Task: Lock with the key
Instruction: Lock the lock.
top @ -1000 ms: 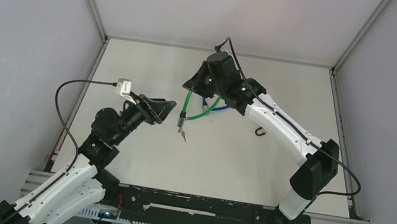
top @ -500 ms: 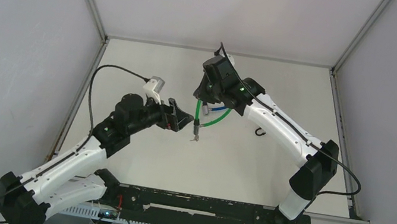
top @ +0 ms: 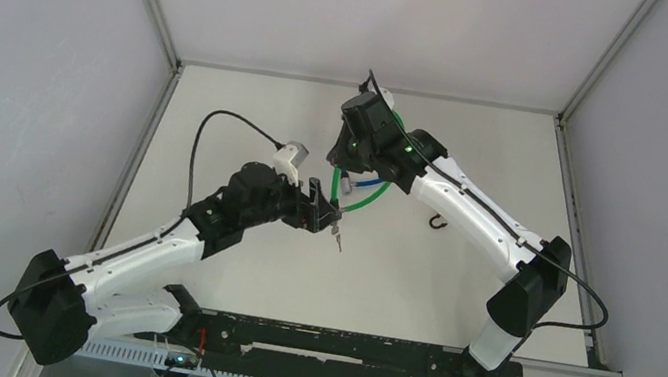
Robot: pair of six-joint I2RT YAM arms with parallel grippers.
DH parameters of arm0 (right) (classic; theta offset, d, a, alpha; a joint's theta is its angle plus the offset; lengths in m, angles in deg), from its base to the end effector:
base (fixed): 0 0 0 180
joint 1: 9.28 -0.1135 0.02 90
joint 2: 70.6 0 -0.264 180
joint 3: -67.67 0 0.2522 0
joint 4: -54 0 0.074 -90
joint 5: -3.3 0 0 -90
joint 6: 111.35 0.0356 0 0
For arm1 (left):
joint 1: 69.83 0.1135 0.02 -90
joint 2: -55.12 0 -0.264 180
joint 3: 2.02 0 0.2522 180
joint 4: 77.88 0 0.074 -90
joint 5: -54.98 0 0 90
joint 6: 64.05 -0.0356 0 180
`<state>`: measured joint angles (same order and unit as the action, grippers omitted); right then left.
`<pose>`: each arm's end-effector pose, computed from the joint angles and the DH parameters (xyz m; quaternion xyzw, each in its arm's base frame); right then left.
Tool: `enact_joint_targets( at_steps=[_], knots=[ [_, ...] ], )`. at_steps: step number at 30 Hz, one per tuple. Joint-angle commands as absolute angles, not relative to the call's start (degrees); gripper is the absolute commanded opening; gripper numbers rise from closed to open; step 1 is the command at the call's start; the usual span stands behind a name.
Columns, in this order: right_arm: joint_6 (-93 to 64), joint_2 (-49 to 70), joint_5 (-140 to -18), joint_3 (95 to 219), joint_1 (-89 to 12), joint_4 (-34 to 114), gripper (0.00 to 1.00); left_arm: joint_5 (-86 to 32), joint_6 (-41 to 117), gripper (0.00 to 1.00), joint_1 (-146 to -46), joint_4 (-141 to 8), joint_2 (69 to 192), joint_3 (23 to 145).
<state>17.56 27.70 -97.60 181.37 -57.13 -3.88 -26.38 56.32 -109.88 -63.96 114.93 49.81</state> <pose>0.2611 0.2784 0.3681 -0.0329 0.9113 0.2123 0.3512 0.1790 -0.1574 0.2660 0.1117 0.8197 -0.3729 0.4202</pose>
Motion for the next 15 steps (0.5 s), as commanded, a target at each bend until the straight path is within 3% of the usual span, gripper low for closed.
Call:
enact_joint_targets(
  at_steps=[1,10,15],
  knots=[
    [16.04,26.86,-99.27,185.04,-57.79,-2.12,0.00,-29.74,57.48,0.80,-110.57,-68.42,116.08,54.95],
    [16.04,27.01,-99.42,185.08,-57.91,-2.25,0.00,-29.97,57.15,0.63,-112.32,-68.12,119.39,57.66],
    [15.95,27.22,-99.54,185.44,-57.93,-2.54,0.00,-30.30,55.58,0.62,-113.03,-66.35,119.50,58.28]
  ],
)
